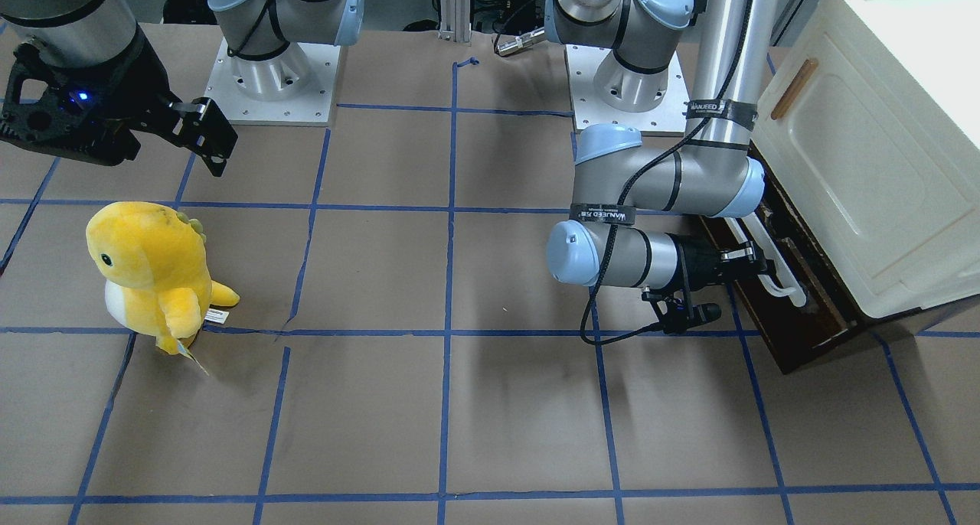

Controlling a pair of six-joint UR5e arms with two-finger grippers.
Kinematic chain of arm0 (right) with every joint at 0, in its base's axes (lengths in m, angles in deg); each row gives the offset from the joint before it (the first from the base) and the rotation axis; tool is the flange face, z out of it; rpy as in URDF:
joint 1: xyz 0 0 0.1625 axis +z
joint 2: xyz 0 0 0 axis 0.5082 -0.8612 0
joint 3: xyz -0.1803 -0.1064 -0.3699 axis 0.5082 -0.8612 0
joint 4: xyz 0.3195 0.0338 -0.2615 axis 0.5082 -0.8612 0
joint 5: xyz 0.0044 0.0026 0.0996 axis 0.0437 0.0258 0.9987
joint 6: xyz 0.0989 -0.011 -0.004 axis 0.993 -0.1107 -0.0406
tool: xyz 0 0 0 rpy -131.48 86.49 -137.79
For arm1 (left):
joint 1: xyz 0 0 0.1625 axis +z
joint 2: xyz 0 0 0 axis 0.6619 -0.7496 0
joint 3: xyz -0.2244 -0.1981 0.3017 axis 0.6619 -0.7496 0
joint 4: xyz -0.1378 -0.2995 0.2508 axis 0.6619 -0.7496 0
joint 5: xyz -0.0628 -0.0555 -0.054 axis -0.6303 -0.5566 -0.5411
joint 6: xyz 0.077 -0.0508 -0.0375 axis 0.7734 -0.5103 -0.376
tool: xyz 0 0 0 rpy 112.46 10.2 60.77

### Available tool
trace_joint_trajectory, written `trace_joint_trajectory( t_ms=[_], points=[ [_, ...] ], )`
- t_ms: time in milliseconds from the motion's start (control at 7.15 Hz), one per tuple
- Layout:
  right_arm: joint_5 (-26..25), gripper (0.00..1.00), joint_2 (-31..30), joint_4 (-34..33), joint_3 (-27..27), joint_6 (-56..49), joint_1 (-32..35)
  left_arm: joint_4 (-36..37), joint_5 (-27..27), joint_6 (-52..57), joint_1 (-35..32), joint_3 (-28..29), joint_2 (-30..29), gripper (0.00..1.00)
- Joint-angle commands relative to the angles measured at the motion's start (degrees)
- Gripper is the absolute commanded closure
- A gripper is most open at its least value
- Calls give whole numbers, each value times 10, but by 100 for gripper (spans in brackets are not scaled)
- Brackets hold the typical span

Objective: Pull drawer sideways
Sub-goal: 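Close the left gripper on the white handle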

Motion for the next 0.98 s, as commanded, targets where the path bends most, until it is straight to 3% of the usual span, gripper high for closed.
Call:
trace_joint_trajectory(
  t_ms=[0,839],
  points=[
    [0,0,0,0,0,0,1,-1,-6,2,-15,15,-8,96],
    [0,0,0,0,0,0,1,-7,-40,16,-38,43,-16,96]
  ],
)
